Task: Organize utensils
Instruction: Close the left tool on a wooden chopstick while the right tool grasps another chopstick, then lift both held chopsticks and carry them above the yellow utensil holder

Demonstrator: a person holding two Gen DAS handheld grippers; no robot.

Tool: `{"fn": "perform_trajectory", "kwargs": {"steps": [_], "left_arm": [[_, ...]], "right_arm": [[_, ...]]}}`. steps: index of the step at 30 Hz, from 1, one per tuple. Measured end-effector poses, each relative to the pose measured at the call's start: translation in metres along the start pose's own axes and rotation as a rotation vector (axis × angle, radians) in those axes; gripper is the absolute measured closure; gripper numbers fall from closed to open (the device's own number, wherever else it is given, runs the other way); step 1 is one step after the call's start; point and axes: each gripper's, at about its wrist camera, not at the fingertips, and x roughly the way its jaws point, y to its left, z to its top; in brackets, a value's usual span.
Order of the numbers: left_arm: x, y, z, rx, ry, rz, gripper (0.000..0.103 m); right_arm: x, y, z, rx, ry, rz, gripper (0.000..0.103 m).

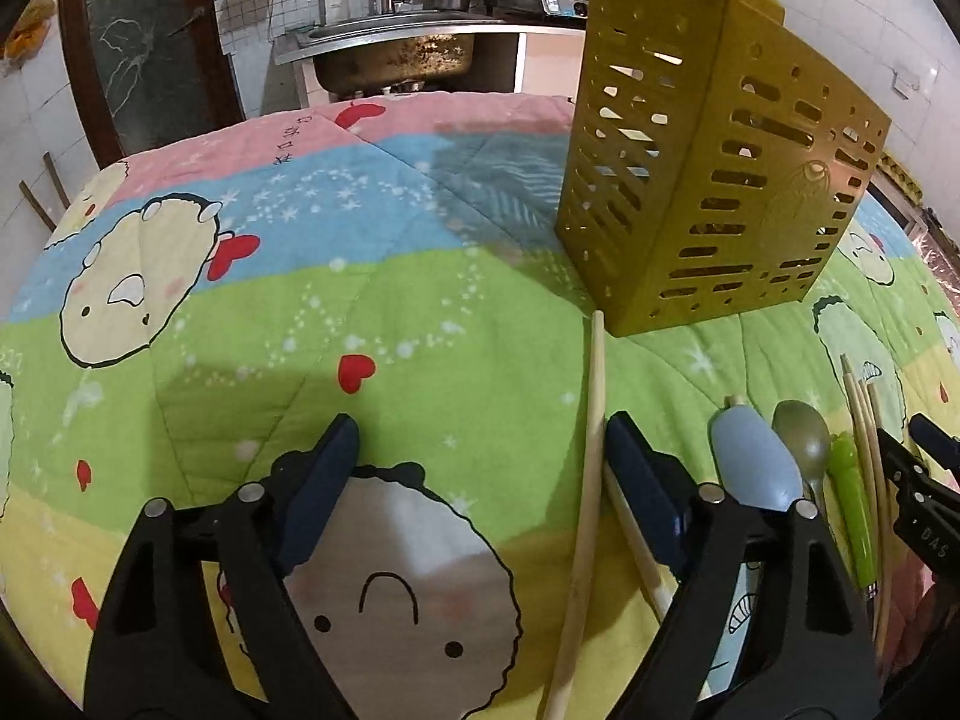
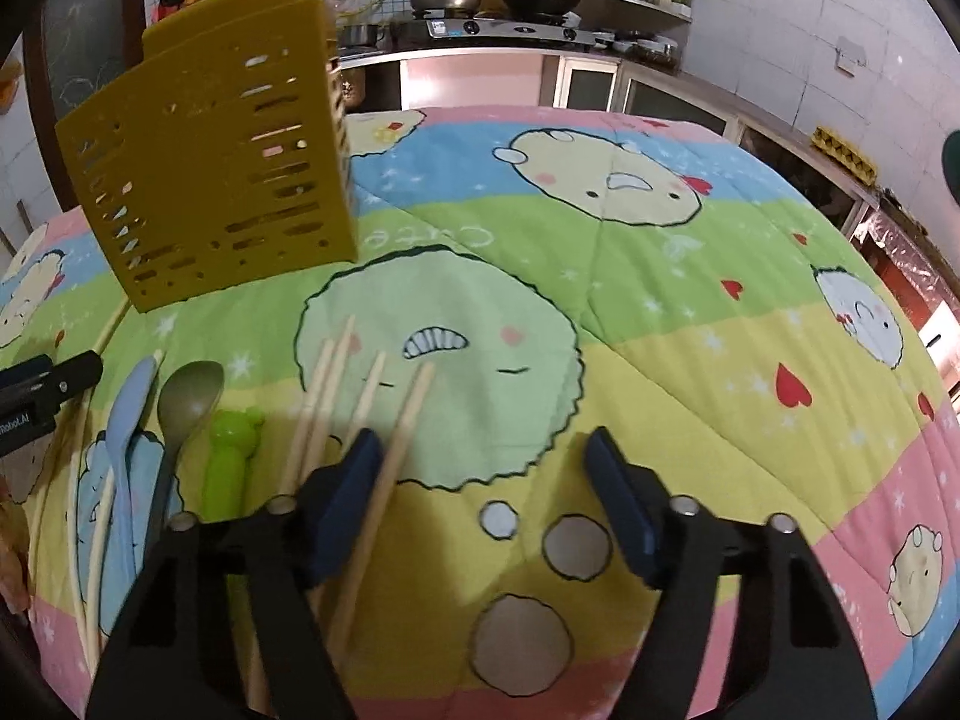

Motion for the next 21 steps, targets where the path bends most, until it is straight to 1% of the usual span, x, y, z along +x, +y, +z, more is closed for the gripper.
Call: {"fn": "perform_trajectory", "kwargs": {"steps": [2,4,7,10,12,13,15,17,19,21], "left_arm": [[0.0,0.001,0.003,-0.005,0.003,0.003,0.026],[0.002,0.001,0.008,-0.01,0.009,0.001,0.031],[0.005,-0.004,0.016,-0.005,0.023,-0.006,0.039],[0.011,-0.01,0.023,0.019,0.042,0.01,0.048],[0.013,-0.013,0.026,0.026,0.053,0.01,0.059],[0.013,-0.014,0.027,0.027,0.058,0.005,0.062],[0.012,-0.016,0.026,0.034,0.066,-0.002,0.075],[0.012,-0.017,0.026,0.046,0.071,-0.006,0.08],[0.012,-0.02,0.025,0.055,0.077,-0.006,0.085],[0.011,-0.022,0.026,0.042,0.084,-0.015,0.097]], "right_arm": [[0.001,0.003,0.003,0.009,0.009,0.018,0.052],[0.002,0.004,0.006,0.022,0.02,0.037,0.058],[0.003,0.006,0.009,0.039,0.032,0.052,0.065],[0.005,0.008,0.013,0.055,0.048,0.063,0.071],[0.007,0.008,0.015,0.063,0.056,0.066,0.077],[0.007,0.008,0.016,0.068,0.06,0.068,0.081],[0.008,0.008,0.017,0.078,0.063,0.071,0.086],[0.01,0.009,0.019,0.085,0.064,0.077,0.092],[0.013,0.007,0.023,0.102,0.067,0.088,0.093],[0.015,0.005,0.025,0.116,0.066,0.099,0.093]]}}
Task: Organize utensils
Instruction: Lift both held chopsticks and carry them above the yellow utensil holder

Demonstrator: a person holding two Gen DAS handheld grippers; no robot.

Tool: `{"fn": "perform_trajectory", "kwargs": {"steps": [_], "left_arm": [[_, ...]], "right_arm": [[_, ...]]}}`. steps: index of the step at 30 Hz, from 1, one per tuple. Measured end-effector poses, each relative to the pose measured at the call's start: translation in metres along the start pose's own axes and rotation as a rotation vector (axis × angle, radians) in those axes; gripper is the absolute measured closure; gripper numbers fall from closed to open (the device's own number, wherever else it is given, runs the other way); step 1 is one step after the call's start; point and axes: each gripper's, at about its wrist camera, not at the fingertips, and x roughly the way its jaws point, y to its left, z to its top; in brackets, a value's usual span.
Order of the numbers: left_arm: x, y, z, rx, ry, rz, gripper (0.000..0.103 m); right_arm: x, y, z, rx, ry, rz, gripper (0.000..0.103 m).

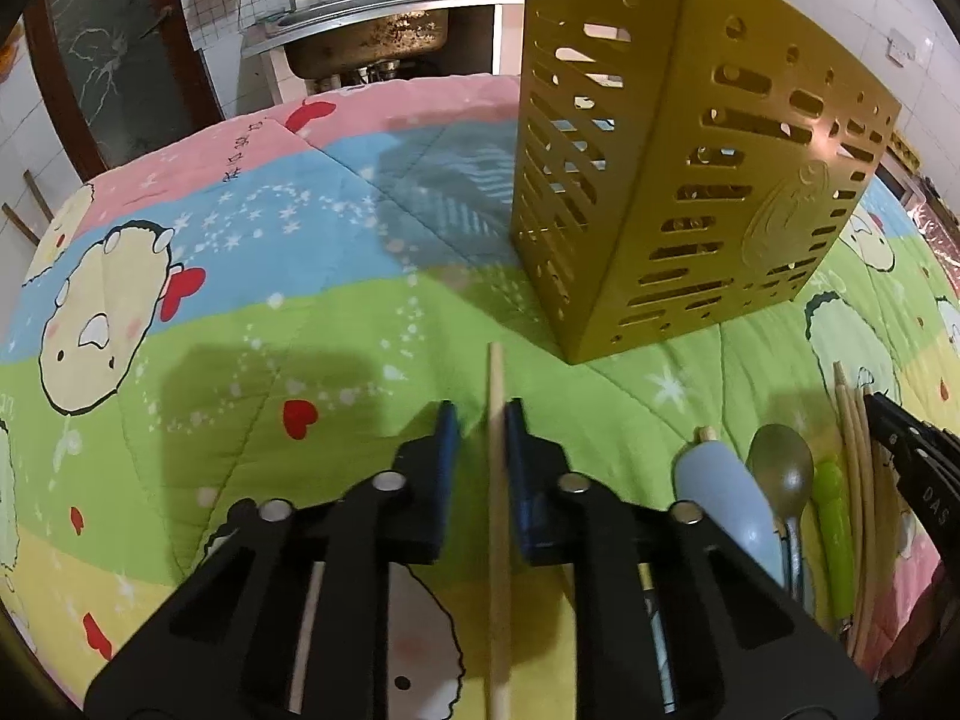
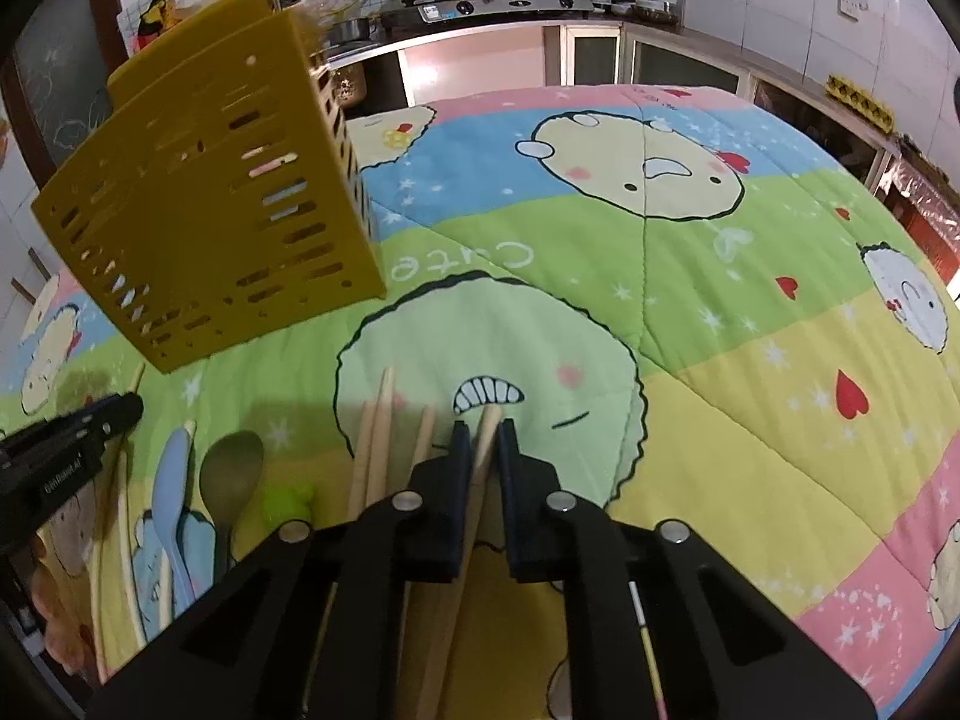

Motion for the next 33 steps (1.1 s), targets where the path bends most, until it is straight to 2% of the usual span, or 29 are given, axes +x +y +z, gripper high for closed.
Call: {"fn": "perform_trajectory", "kwargs": {"steps": [7,16,26,33], "left_arm": [[-0.007,0.008,-0.004,-0.068,-0.03,-0.037,0.099],[-0.066,0.002,-0.018,-0.087,-0.182,-0.06,0.099],[-0.147,-0.009,-0.034,-0.096,-0.41,-0.056,0.099],[-0.171,-0.013,-0.051,-0.104,-0.493,-0.023,0.099]], "right_arm": [[-0.012,-0.006,0.003,0.011,-0.038,0.033,0.097],[-0.047,-0.013,0.01,-0.003,-0.141,0.111,0.097],[-0.102,-0.021,0.014,-0.037,-0.316,0.192,0.097],[-0.139,-0.027,0.005,-0.062,-0.476,0.235,0.097]]}}
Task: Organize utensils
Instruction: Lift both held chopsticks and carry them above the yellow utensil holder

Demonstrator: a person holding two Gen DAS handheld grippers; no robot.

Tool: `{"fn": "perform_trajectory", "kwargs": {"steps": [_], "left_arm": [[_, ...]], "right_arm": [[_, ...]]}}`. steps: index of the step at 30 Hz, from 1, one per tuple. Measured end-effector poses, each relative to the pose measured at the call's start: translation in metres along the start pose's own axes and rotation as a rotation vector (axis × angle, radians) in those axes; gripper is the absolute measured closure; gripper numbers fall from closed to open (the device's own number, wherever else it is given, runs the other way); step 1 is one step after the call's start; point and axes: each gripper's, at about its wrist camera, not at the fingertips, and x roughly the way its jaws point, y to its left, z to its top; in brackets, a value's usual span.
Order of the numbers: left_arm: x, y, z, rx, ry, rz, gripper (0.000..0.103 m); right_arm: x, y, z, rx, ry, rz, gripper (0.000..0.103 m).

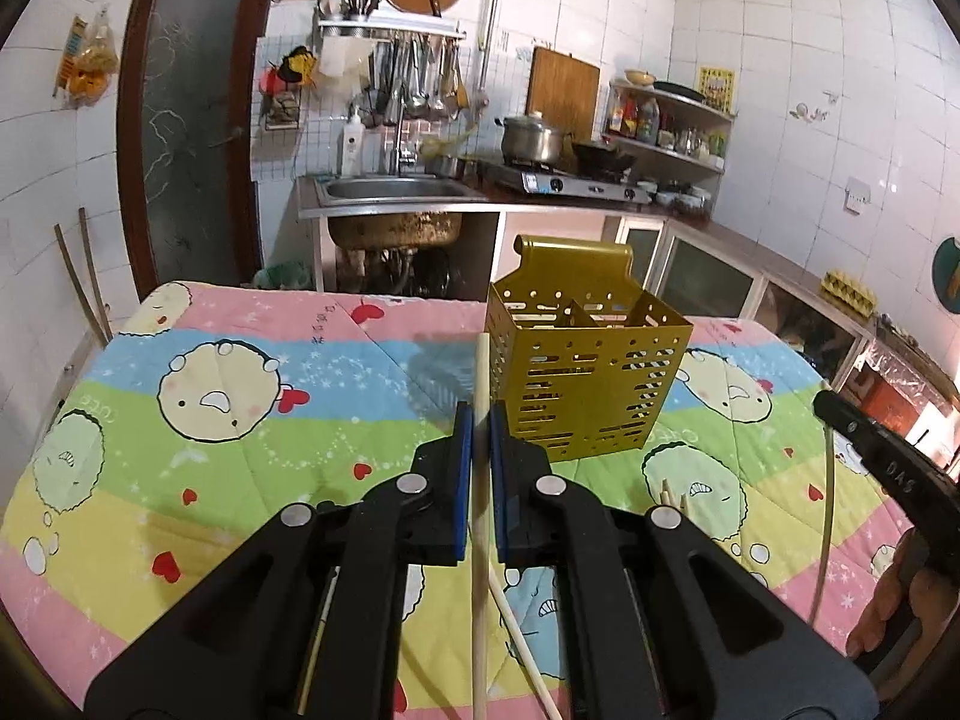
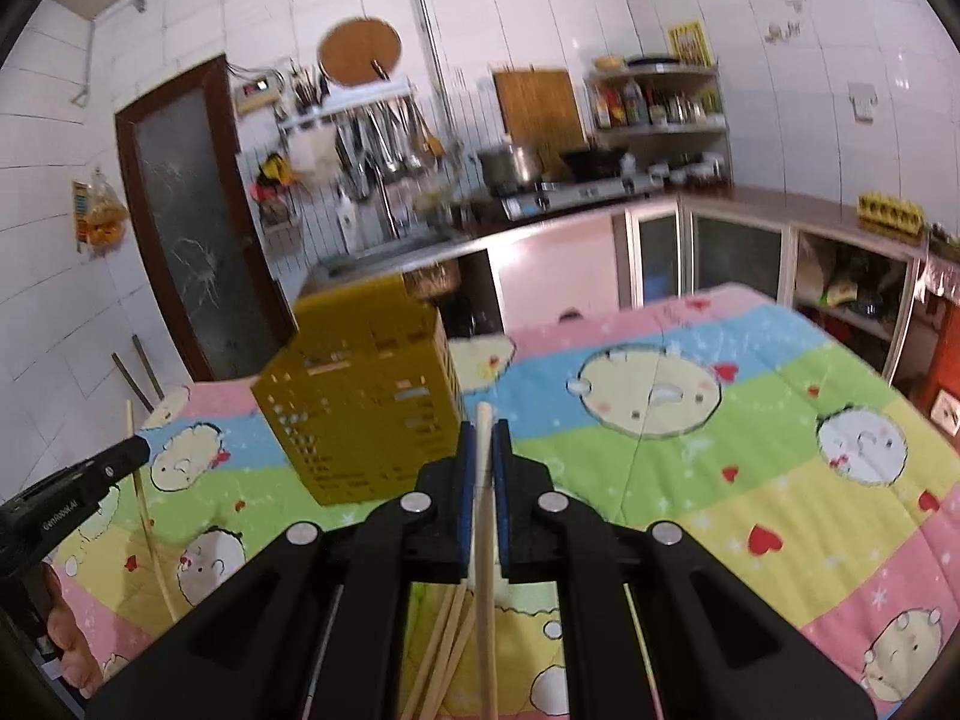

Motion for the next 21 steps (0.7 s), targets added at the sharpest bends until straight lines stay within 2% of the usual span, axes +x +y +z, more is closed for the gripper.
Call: {"fn": "perform_trajectory", "kwargs": {"steps": [12,17,21], "left_arm": [[-0.024,-0.002,-0.004,0.012,-0.088,0.022,0.099],[-0.039,-0.008,0.016,0.011,-0.152,0.004,0.099],[-0.051,-0.016,0.056,0.002,-0.234,-0.025,0.099]], "right_arm": [[-0.028,0.0,-0.001,-0.029,-0.116,0.022,0.097],[-0.04,0.006,0.022,-0.03,-0.196,0.05,0.097],[-0.035,0.019,0.059,-0.044,-0.257,0.074,0.097]]}}
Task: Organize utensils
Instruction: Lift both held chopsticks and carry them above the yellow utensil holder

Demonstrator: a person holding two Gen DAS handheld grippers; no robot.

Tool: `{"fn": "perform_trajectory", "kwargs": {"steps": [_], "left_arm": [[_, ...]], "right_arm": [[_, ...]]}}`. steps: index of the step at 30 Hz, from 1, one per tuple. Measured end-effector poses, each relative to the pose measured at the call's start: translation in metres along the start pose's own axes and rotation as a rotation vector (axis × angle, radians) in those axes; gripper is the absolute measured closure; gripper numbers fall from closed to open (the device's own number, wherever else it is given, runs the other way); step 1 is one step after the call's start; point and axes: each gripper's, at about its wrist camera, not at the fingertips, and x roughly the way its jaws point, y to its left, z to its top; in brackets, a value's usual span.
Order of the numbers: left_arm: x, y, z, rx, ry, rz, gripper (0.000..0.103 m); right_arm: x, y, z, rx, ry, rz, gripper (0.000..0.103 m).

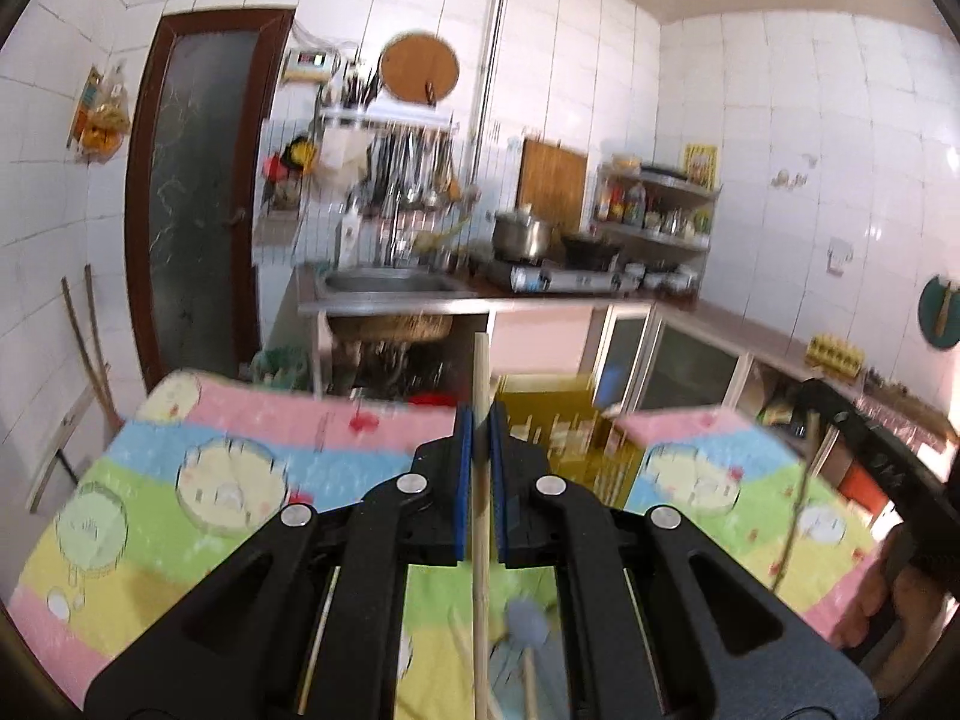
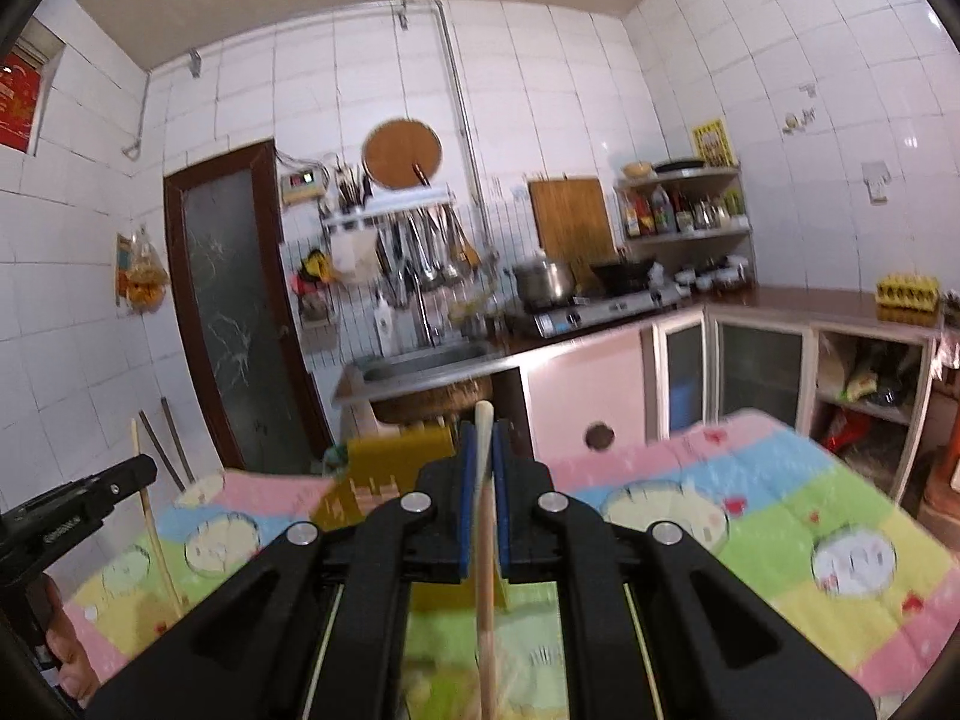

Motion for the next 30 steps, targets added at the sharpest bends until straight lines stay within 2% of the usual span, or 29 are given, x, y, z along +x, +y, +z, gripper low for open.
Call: {"fn": "perform_trajectory", "kwargs": {"steps": [6,9,11,16,19,24,27,28,29,30], "left_arm": [[0.013,-0.018,0.074,-0.021,-0.165,-0.025,0.099],[0.036,-0.027,0.098,-0.034,-0.236,-0.009,0.099],[0.058,-0.031,0.104,-0.034,-0.25,0.003,0.099],[0.117,-0.029,0.087,-0.035,-0.226,0.055,0.099],[0.152,-0.023,0.066,-0.045,-0.167,0.077,0.099],[0.176,-0.014,0.037,-0.034,-0.093,0.098,0.099],[0.179,-0.009,0.03,-0.036,-0.043,0.08,0.098],[0.176,-0.007,0.031,-0.038,-0.034,0.074,0.095],[0.173,-0.006,0.033,-0.04,-0.031,0.074,0.08],[0.166,-0.003,0.036,-0.046,-0.025,0.075,0.048]], "right_arm": [[0.045,0.027,0.055,-0.048,-0.13,0.021,0.097],[0.071,0.033,0.075,-0.014,-0.184,0.041,0.097],[0.089,0.037,0.081,-0.008,-0.227,0.027,0.097],[0.134,0.033,0.073,0.037,-0.265,0.012,0.097],[0.155,0.025,0.06,0.073,-0.227,0.011,0.097],[0.173,0.019,0.031,0.03,-0.134,0.012,0.097],[0.176,0.018,0.023,0.0,-0.072,0.028,0.096],[0.178,0.018,0.023,-0.004,-0.053,0.035,0.096],[0.177,0.018,0.025,-0.014,-0.023,0.032,0.092],[0.174,0.018,0.027,-0.023,-0.003,0.023,0.084]]}}
